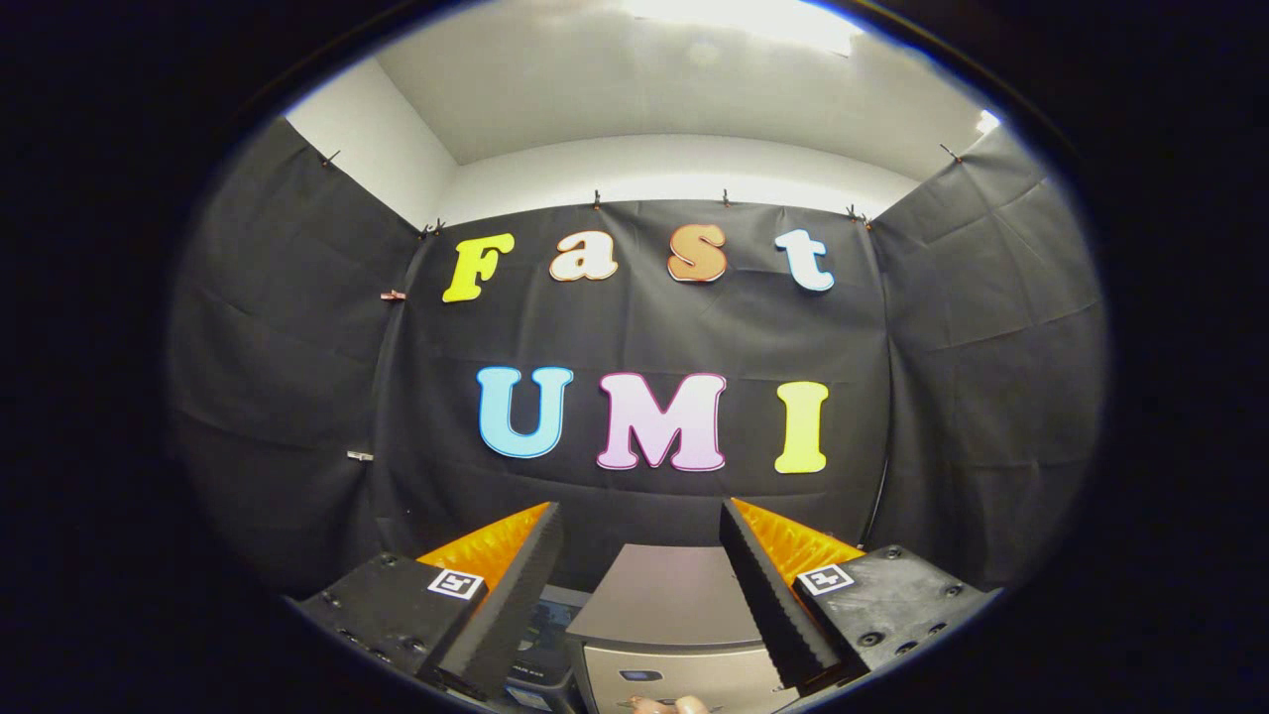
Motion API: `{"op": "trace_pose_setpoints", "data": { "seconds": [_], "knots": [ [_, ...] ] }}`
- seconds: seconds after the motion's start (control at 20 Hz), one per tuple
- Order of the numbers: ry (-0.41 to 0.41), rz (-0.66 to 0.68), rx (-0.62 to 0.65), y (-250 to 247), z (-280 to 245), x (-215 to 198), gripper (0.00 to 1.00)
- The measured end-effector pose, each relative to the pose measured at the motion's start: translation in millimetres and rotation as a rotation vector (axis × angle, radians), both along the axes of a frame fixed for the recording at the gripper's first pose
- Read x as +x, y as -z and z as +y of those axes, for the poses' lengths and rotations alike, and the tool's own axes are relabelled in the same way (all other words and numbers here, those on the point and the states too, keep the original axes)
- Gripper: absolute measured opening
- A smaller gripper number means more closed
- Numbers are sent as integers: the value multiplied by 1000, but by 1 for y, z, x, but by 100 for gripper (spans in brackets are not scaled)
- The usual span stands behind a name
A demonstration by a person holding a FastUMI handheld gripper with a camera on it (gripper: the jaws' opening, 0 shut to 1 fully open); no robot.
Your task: Put the clothes into the washing machine and then close the washing machine lid.
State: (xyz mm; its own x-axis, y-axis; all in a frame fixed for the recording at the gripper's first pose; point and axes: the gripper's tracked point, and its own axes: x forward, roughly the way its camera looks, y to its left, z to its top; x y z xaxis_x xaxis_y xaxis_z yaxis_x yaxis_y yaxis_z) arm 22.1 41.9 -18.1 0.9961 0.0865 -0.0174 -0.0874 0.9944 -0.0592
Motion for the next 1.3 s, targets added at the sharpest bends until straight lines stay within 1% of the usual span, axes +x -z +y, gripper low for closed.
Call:
{"op": "trace_pose_setpoints", "data": {
  "seconds": [0.35,1.3],
  "knots": [
    [26,-28,-11,-16,-7,-18,99],
    [44,-33,1,-18,-31,-22,99]
  ]
}}
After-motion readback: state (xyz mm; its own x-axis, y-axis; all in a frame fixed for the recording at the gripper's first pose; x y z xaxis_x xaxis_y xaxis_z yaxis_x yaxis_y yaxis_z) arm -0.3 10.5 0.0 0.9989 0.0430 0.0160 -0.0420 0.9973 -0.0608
